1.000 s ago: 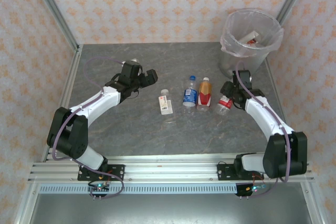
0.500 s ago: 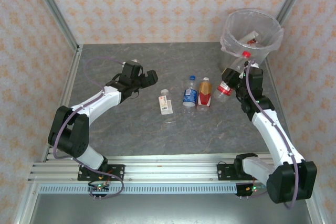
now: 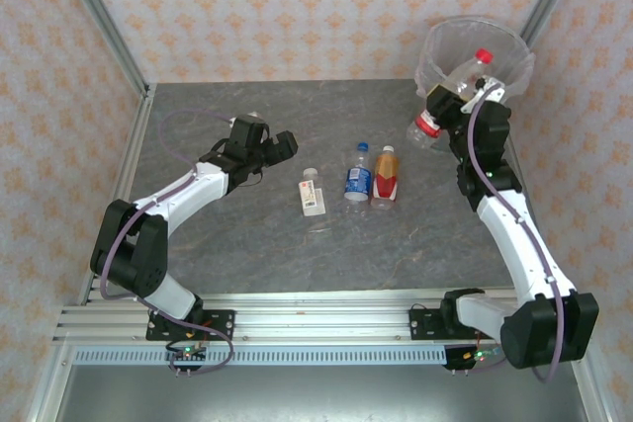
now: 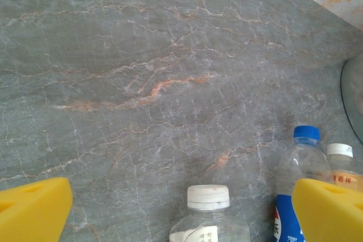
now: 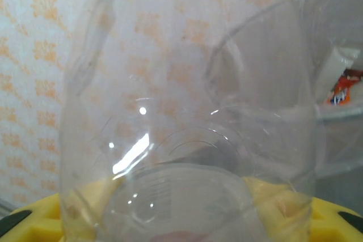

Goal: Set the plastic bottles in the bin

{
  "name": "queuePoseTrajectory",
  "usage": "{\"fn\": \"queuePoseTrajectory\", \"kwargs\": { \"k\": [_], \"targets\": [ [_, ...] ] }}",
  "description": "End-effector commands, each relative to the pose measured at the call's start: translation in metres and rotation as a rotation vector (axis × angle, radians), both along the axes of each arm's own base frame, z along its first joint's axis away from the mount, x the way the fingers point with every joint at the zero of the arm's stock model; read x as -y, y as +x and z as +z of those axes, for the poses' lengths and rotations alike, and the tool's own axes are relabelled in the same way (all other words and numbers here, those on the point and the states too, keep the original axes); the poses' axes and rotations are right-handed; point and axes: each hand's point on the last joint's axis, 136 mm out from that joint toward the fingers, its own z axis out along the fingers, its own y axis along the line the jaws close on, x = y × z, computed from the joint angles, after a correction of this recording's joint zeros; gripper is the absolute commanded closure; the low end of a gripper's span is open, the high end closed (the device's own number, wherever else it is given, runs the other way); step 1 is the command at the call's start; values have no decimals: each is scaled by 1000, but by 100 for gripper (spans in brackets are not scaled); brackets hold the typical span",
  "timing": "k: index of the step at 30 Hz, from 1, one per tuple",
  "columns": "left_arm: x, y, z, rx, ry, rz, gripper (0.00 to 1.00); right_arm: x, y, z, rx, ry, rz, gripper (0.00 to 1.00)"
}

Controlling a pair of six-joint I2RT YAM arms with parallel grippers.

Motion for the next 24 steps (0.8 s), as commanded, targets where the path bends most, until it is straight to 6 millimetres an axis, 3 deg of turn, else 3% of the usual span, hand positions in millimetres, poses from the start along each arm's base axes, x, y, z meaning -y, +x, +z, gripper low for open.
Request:
{"fn": "queuePoseTrajectory", "kwargs": {
  "k": [1, 6, 14, 19, 24],
  "targets": [
    [-4, -13, 5, -8, -8, 24, 0, 11, 8, 45, 137, 13, -75, 49],
    [2, -18, 7, -4, -53, 16, 0, 25, 27, 69, 205, 5, -164, 49],
    [26, -35, 14, 4, -67, -25, 0, 80, 55, 108, 346, 18, -410, 49],
    [16, -39, 12, -1, -25, 14, 0, 109, 85, 110, 338, 30, -477, 49],
    [15, -42, 14, -13, -7, 0, 0, 121, 109, 101, 286, -51, -519, 47]
  ]
}}
